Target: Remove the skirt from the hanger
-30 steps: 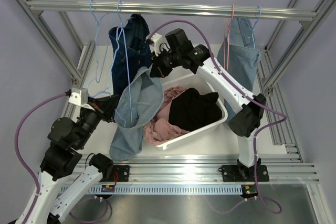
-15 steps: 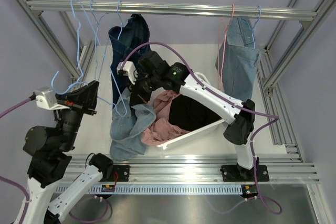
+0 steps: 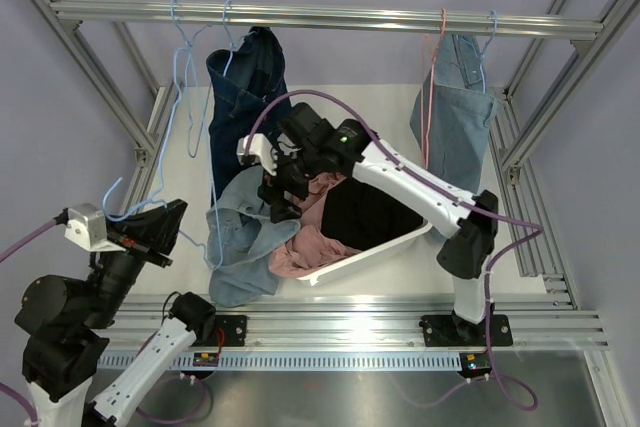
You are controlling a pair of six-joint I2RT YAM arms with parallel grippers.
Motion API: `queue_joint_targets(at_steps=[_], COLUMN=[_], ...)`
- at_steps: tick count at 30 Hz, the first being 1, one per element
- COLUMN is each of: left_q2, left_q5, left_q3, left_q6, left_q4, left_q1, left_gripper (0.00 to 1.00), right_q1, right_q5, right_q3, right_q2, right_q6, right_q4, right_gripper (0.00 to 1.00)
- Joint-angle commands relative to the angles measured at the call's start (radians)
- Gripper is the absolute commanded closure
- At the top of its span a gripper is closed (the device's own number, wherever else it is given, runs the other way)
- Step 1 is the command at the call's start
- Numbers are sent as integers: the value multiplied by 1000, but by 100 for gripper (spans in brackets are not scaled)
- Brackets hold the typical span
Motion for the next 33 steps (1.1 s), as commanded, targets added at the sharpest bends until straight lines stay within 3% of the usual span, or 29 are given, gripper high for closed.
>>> queue_joint_targets(at_steps=[1,7,9,11,16,23,30,33], left_q2=[25,118,166,198,317,463,583,617], left_q5=[192,441,499,576,723,822,671,656], left_q3=[45,50,42,26,-1,-59,-44,-45], left_q6=[54,38,31,28,0,-40,-28,-34], left_q4=[-48,-69,-72,-57,13,113,146,172], left_q1=[1,1,1,1,1,-33,-270,-304], left_gripper=[100,100,100,100,100,100,100,100], right_q1=[-69,-265,-298,-304,-304,-307,-305,-305], right_q5=[-35,-214,-292,-294,-241,-343,-313,-305], right_q3=[-22,-154,-186,-264,-321,-240,-185,-200], right_q2=[-206,-434,-505,-626,-808,-785,-679,-639], right_q6=[-119,-294,-501,-593,-627,-557,-439,-413], right_q4=[-54,-144,-277,-296,-322,-336,-250,-224], right_gripper=[16,18,18,18,17,17,20,21])
